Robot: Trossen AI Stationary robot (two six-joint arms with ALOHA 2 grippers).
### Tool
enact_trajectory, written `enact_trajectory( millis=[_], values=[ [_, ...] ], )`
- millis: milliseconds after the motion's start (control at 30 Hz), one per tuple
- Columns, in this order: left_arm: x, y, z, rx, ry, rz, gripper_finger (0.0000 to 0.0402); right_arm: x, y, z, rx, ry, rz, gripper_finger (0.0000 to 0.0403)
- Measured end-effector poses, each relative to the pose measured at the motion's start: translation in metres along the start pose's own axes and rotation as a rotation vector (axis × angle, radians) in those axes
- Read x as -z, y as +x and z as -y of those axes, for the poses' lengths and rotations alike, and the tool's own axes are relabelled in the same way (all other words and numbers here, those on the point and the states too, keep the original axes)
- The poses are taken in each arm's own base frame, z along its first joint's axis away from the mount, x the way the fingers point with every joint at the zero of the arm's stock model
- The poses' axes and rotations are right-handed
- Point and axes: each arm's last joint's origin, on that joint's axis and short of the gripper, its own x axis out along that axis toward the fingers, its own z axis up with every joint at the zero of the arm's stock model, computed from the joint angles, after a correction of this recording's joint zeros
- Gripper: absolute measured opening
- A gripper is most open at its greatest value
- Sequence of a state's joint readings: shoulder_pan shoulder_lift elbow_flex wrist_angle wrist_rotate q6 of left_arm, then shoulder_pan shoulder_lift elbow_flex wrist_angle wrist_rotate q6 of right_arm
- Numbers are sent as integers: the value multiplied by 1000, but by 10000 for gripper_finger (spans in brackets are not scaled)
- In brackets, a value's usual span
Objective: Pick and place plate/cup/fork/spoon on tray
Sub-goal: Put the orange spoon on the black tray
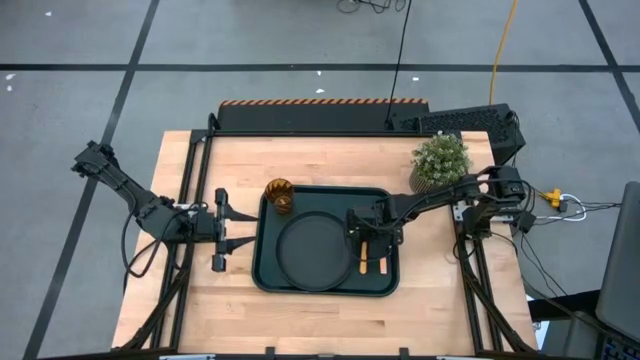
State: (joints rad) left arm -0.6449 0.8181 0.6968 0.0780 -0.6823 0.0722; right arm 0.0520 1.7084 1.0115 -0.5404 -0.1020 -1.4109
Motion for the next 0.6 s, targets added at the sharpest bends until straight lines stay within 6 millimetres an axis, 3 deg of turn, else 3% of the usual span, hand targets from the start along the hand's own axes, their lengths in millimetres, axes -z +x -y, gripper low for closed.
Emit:
enact_trajectory(
  millis=[500,600],
  values=[
    [1,0,0,1,1,-5,193,9,-1,1,3,15,-8,17],
    [1,0,0,1,1,-6,193,9,-1,1,2,18,-4,37]
  ],
)
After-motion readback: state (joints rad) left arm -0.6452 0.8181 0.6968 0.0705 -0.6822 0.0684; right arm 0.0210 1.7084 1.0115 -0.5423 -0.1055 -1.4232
